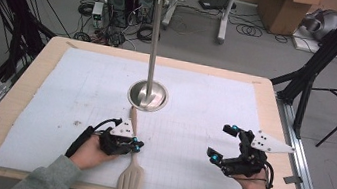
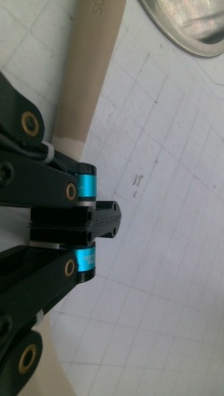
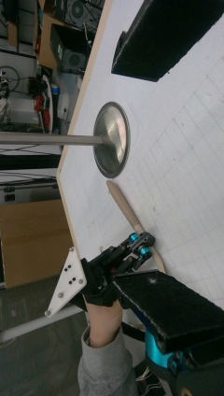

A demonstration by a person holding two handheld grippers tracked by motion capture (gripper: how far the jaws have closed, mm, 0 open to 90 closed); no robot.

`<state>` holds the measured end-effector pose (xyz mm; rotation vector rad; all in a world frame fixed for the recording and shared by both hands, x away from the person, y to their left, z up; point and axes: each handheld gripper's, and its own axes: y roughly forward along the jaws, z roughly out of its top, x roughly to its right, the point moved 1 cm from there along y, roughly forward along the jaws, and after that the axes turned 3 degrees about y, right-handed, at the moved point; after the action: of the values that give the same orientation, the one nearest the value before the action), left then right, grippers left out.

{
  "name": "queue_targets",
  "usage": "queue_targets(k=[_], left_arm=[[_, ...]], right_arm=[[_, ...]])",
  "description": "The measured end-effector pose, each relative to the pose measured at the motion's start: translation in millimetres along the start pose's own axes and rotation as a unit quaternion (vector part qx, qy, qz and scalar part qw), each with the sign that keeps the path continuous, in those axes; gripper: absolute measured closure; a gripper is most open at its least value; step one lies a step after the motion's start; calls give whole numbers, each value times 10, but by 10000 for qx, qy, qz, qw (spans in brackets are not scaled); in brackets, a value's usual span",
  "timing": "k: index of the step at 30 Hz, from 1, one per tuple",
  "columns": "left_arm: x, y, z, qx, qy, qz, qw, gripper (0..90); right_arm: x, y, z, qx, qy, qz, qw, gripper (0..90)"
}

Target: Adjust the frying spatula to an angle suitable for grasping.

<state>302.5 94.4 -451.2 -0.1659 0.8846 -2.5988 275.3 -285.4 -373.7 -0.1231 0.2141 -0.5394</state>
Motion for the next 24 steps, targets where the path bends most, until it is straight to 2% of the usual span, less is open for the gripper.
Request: queue_targets(k=[2,9,14,15,17,20,22,24], left_arm=[[-2,-32,-33,40,-32,2,10000,900],[-11,-148,-105,-42,30,-37,10000,900],[-15,-170,-130,-1,-55,-51,10000,899],[-26,-169,-129,19,-105,-71,9999,899],[-53,-226,-118,242,-156,-64,9996,899],[-153,-368,-95,459,-222,109,9986,898],[-241,-468,-134,534,-298,266,9978,898],[-310,-526,-184,510,-338,386,9974,898]], right_arm=[[-4,-7,0,17,26,-11,10000,11],[6,1,-14,-5,11,-12,10000,11],[1,37,-29,-104,27,-1,9999,11],[2,50,-30,-100,-2,10,9999,11],[0,61,-30,-126,-5,36,9999,11],[10,60,-28,-113,-4,28,9999,11],[16,57,-29,-105,36,19,9999,11],[17,58,-29,-102,21,23,9999,11]])
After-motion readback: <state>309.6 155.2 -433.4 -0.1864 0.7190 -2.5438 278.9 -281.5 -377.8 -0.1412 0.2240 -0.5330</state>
